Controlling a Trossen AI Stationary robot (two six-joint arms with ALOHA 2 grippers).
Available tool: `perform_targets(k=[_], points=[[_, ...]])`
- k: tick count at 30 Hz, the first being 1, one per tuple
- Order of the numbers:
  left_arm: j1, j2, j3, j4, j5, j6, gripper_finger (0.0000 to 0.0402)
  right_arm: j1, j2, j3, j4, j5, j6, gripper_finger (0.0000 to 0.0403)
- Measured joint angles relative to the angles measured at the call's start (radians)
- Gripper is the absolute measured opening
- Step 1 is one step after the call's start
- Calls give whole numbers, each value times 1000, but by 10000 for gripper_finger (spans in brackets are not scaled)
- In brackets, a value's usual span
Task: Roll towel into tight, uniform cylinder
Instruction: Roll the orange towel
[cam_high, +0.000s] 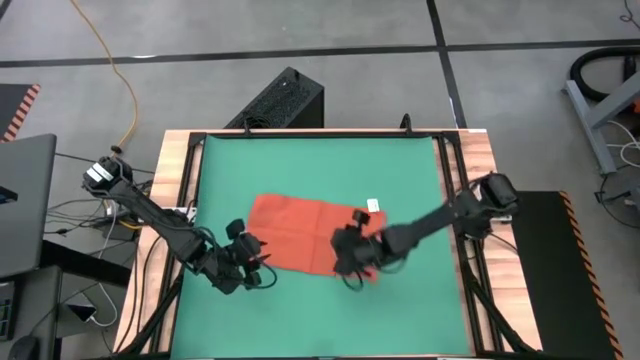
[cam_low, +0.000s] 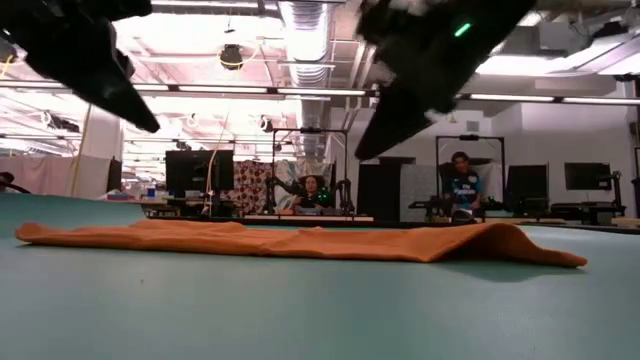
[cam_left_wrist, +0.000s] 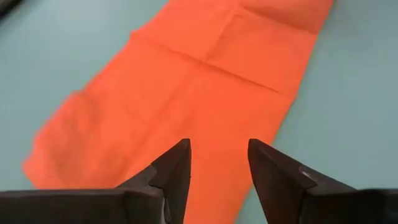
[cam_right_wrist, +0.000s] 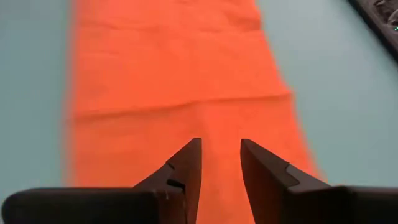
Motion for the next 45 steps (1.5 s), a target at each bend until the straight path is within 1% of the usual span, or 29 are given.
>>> perform_targets(k=[3, 6, 9, 11, 16, 19, 21, 26, 30, 34, 38, 41, 43, 45], points=[[-8, 0, -62, 29, 38, -94, 124, -79, 0, 0, -3, -90, -101, 122], [-16, 0, -146, 82, 80, -182, 84, -124, 0, 0, -3, -168, -162, 119], [-13, 0, -219, 87, 81, -287, 38, -145, 0, 0, -10, -177, -173, 118], [-13, 0, -245, 85, 85, -339, 12, -145, 0, 0, -37, -179, -157, 118], [-3, 0, -269, 61, 91, -364, 3, -119, 0, 0, -159, -177, -32, 108], [35, 0, -269, -1, 124, -364, 1, -84, 0, 0, -229, -152, 53, 92], [63, 0, -269, -31, 135, -364, 0, -59, 0, -17, -226, -145, 106, 82], [130, 0, -270, -35, 180, -291, 0, 11, 0, -98, -192, -143, 267, 63], [177, 0, -270, -32, 180, -226, 0, 67, 1, -163, -146, -143, 398, 59], [238, 0, -270, -7, 172, -147, 0, 121, 1, -176, -83, -152, 471, 58], [318, 0, -270, 24, 141, -39, 0, 168, 1, -177, 24, -154, 489, 58], [391, 0, -270, 48, 138, 54, 0, 192, 0, -177, 105, -155, 485, 58], [433, 0, -270, 75, 129, 131, 0, 204, 0, -177, 176, -150, 433, 58], [469, 0, -270, 116, 95, 212, 0, 206, 0, -174, 259, -96, 314, 58]])
